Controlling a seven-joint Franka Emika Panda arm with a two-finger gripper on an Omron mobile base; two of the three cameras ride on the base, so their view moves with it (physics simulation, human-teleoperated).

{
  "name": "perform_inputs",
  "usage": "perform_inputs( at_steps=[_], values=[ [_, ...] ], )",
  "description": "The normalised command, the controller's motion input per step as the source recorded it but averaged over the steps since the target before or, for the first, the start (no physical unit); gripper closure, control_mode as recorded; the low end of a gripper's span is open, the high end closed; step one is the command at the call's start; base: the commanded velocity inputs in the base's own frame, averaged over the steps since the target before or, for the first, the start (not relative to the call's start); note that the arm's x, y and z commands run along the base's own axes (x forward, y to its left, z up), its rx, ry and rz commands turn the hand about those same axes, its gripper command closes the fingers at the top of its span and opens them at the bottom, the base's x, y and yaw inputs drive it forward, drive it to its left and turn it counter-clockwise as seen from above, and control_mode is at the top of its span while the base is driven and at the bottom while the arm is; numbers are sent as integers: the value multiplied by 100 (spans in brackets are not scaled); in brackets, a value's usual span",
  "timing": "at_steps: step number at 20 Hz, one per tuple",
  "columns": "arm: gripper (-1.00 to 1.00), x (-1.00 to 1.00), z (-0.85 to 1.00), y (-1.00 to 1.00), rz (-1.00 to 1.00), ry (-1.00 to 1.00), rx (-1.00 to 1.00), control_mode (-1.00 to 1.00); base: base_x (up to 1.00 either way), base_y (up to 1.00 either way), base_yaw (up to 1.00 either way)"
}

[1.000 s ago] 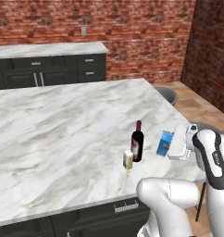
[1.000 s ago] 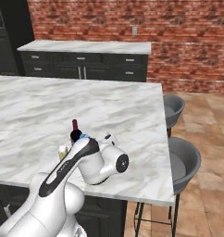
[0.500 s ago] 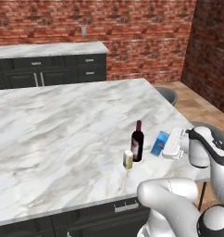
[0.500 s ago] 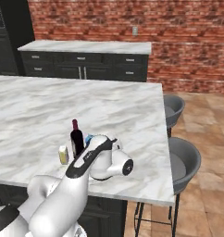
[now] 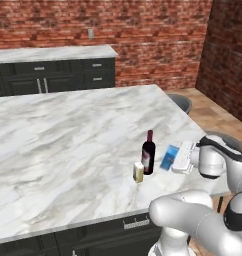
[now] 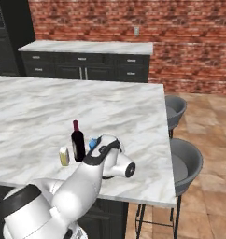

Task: Move the drinks to the dining counter.

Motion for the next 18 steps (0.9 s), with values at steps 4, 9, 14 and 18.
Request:
perform_inputs(
  at_steps=[4,9,14,18],
  values=[
    [100,30,-38,0,0,0,0,-100,0,0,0],
    [100,26,-39,0,0,0,0,-100,0,0,0],
    [-100,-1,-24,4,0,0,0,-100,0,0,0],
    [-100,-31,0,18,0,0,0,-100,0,0,0]
  ],
)
